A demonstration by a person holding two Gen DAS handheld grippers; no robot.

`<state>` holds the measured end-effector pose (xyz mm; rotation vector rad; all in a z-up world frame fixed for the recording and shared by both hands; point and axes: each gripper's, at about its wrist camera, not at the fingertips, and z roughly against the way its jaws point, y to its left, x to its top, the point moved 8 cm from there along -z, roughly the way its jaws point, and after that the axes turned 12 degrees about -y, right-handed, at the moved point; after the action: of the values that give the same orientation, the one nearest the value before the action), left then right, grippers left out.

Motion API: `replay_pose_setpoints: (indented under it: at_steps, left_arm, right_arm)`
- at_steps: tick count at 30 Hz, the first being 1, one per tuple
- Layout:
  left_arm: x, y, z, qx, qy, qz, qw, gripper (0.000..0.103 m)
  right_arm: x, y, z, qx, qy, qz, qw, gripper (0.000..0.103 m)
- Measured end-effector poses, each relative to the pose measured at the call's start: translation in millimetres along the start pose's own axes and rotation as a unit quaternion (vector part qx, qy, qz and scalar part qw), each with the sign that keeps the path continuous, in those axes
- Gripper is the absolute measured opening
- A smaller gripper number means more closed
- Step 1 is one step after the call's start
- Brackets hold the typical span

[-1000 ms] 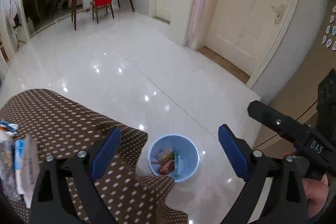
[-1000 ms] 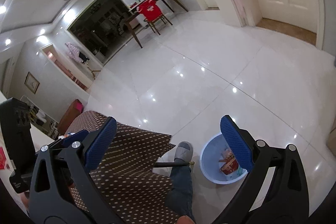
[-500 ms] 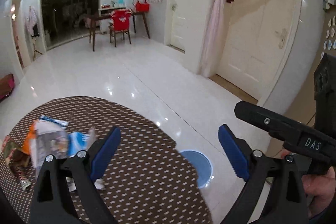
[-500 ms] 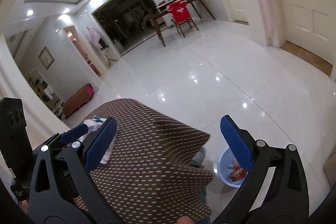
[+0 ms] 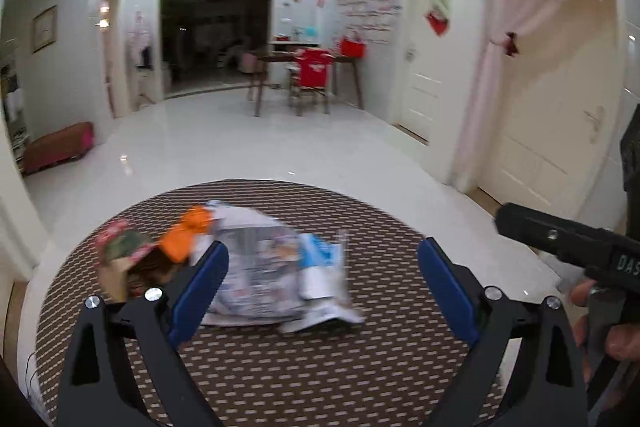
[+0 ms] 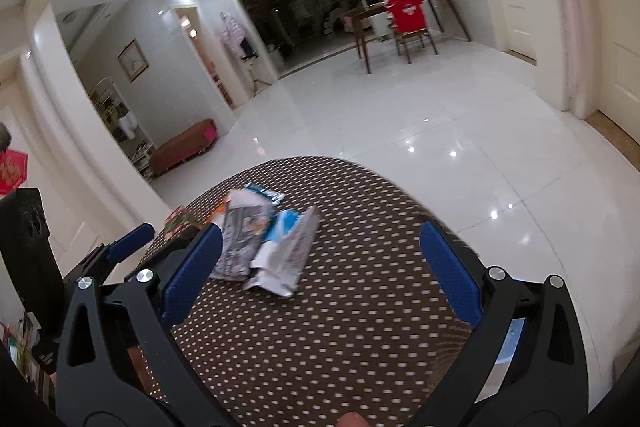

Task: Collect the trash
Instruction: 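Return both open tools over the table toward the remaining trash, then grasp the brown cardboard box with the left tool while the right tool grasps the candy wrapper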

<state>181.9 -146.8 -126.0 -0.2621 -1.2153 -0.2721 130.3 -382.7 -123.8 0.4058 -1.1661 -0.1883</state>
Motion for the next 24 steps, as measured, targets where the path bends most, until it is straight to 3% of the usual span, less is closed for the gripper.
replay_pose_setpoints:
  at_steps: [6, 12, 18, 24]
  left_arm:
    - [-10, 54, 15, 0.062, -0.014, 0.005, 0.998, 0.094]
    - [-23, 111, 18, 0.134, -0.016, -0.018, 0.9908, 0.094]
    - [-45, 165, 0, 0.183, 0.018, -0.019, 0.9828, 0.094]
    - [-63, 191, -25, 0.203, 0.062, -0.028, 0.9769, 0.094]
  right_arm:
    - [-19, 29, -15, 0.018, 0.018, 0.016, 1.0, 0.097]
    - [-36, 49, -25, 0.03, 0.03, 0.027, 0.999, 0.097]
    - [-46, 61, -38, 0.04, 0.044, 0.03, 0.998, 0.097]
    - [-52, 60, -49, 0.043, 0.054, 0.028, 0.997, 0.097]
